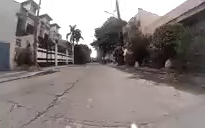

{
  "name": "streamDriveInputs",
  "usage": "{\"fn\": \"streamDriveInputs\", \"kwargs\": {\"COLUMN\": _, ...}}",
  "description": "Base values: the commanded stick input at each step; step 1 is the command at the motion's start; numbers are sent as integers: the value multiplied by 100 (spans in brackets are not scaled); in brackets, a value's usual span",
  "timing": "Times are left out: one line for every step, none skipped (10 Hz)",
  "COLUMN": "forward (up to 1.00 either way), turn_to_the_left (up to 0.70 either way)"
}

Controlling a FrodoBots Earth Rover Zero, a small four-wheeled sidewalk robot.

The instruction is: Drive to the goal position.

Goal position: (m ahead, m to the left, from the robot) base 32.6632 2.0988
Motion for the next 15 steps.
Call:
{"fn": "streamDriveInputs", "kwargs": {"forward": 70, "turn_to_the_left": -14}}
{"fn": "streamDriveInputs", "kwargs": {"forward": 70, "turn_to_the_left": -27}}
{"fn": "streamDriveInputs", "kwargs": {"forward": 70, "turn_to_the_left": -27}}
{"fn": "streamDriveInputs", "kwargs": {"forward": 70, "turn_to_the_left": -27}}
{"fn": "streamDriveInputs", "kwargs": {"forward": 70, "turn_to_the_left": -27}}
{"fn": "streamDriveInputs", "kwargs": {"forward": 70, "turn_to_the_left": -27}}
{"fn": "streamDriveInputs", "kwargs": {"forward": 70, "turn_to_the_left": -27}}
{"fn": "streamDriveInputs", "kwargs": {"forward": 70, "turn_to_the_left": -27}}
{"fn": "streamDriveInputs", "kwargs": {"forward": 70, "turn_to_the_left": -27}}
{"fn": "streamDriveInputs", "kwargs": {"forward": 70, "turn_to_the_left": -27}}
{"fn": "streamDriveInputs", "kwargs": {"forward": 70, "turn_to_the_left": -27}}
{"fn": "streamDriveInputs", "kwargs": {"forward": 70, "turn_to_the_left": -27}}
{"fn": "streamDriveInputs", "kwargs": {"forward": 70, "turn_to_the_left": -3}}
{"fn": "streamDriveInputs", "kwargs": {"forward": 70, "turn_to_the_left": 0}}
{"fn": "streamDriveInputs", "kwargs": {"forward": 70, "turn_to_the_left": 0}}
